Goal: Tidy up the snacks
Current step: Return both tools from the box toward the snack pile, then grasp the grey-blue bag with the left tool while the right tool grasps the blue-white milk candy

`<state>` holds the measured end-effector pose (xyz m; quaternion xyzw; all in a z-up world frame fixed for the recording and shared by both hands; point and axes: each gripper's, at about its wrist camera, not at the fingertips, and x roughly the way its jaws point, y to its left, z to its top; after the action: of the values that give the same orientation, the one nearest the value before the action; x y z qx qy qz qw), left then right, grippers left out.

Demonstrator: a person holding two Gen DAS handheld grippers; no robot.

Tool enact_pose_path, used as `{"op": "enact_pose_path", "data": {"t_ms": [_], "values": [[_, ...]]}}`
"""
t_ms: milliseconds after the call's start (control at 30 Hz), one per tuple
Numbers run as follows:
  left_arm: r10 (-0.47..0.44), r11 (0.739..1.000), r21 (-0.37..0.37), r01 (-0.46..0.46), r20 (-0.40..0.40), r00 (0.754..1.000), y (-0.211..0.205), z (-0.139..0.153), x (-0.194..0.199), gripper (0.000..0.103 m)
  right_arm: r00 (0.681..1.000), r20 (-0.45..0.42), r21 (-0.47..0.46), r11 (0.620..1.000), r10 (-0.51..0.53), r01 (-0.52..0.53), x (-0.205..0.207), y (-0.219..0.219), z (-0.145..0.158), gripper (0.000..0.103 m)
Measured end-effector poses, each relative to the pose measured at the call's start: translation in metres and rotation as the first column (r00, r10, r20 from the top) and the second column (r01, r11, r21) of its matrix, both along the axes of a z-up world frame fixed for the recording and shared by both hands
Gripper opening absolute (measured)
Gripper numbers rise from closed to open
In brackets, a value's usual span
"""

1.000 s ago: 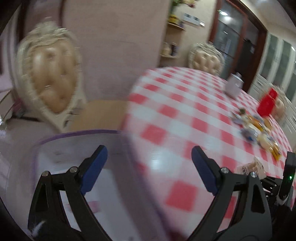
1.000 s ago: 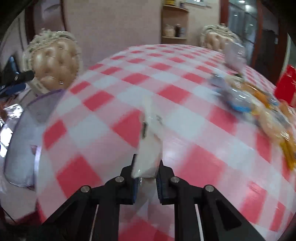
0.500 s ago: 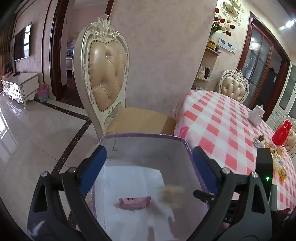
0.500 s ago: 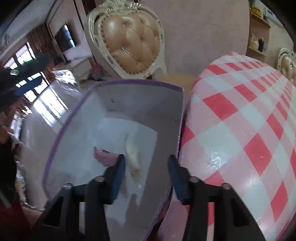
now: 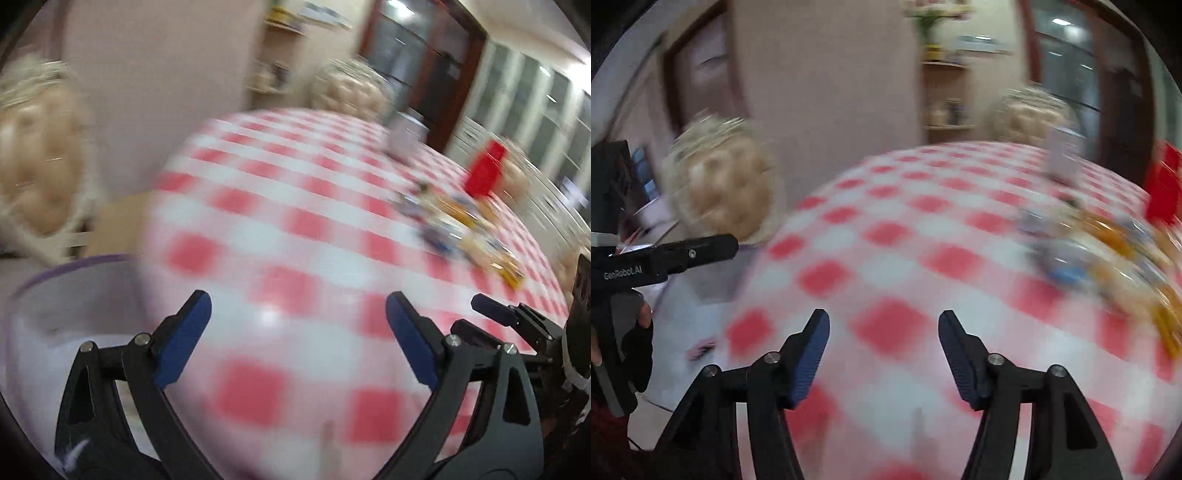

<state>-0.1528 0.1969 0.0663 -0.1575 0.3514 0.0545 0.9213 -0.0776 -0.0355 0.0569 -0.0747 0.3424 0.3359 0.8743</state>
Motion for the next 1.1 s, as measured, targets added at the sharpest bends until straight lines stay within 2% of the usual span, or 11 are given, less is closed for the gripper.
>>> {"op": "enact_pose_path", "data": {"t_ms": [100,200,267,400,467,600,667,767,867,967,1100], "values": [[-0.104,0.994,-0.042,0.103,-0.031,0.994,-0.051,-0.010,0.060,0.096,0.980,-0.016,-0.019,0.981,-0.196,0.196,0.028,-0.070,-0.005,0.062],[-0.163,0.980,-0.125,0.153,-0.081,0.983,-0.094,-0.024,0.122,0.096,0.932,-0.114,0.035,0.936,-0.345,0.350,0.058,-0.144,-0.013,0.063],[-0.145,0.978,-0.167,0.128,-0.098,0.985,-0.113,-0.030,0.156,0.096,0.909,-0.162,0.081,0.913,-0.383,0.399,0.068,-0.176,-0.015,0.063],[-0.055,0.989,-0.147,0.036,-0.134,0.989,-0.141,-0.035,0.210,0.096,0.887,-0.244,0.160,0.886,-0.392,0.435,0.084,-0.210,-0.024,0.063],[-0.019,0.991,-0.136,-0.002,-0.152,0.988,-0.148,-0.038,0.225,0.096,0.888,-0.259,0.172,0.887,-0.379,0.428,0.087,-0.210,-0.025,0.063],[0.042,0.995,-0.087,-0.056,-0.159,0.986,-0.159,-0.043,0.247,0.099,0.916,-0.140,0.152,0.907,-0.375,0.394,0.081,-0.198,-0.012,0.063],[0.047,0.997,-0.046,-0.055,-0.171,0.984,-0.166,-0.047,0.252,0.099,0.928,-0.079,0.162,0.914,-0.365,0.373,0.084,-0.194,-0.004,0.063],[0.024,1.000,-0.014,-0.027,-0.187,0.982,-0.174,-0.055,0.255,0.100,0.937,-0.033,0.163,0.923,-0.347,0.348,0.103,-0.185,0.007,0.062],[0.021,0.998,-0.056,-0.032,-0.180,0.983,-0.171,-0.059,0.254,0.100,0.952,-0.003,0.159,0.940,-0.307,0.303,0.130,-0.168,0.010,0.062],[-0.003,0.992,-0.127,-0.015,-0.136,0.991,-0.163,-0.056,0.249,0.100,0.962,0.024,0.085,0.960,-0.271,0.268,0.153,-0.143,0.003,0.062],[0.002,0.984,-0.175,-0.019,-0.093,0.996,-0.156,-0.053,0.247,0.100,0.969,0.067,0.016,0.971,-0.238,0.238,0.169,-0.119,-0.006,0.059]]}}
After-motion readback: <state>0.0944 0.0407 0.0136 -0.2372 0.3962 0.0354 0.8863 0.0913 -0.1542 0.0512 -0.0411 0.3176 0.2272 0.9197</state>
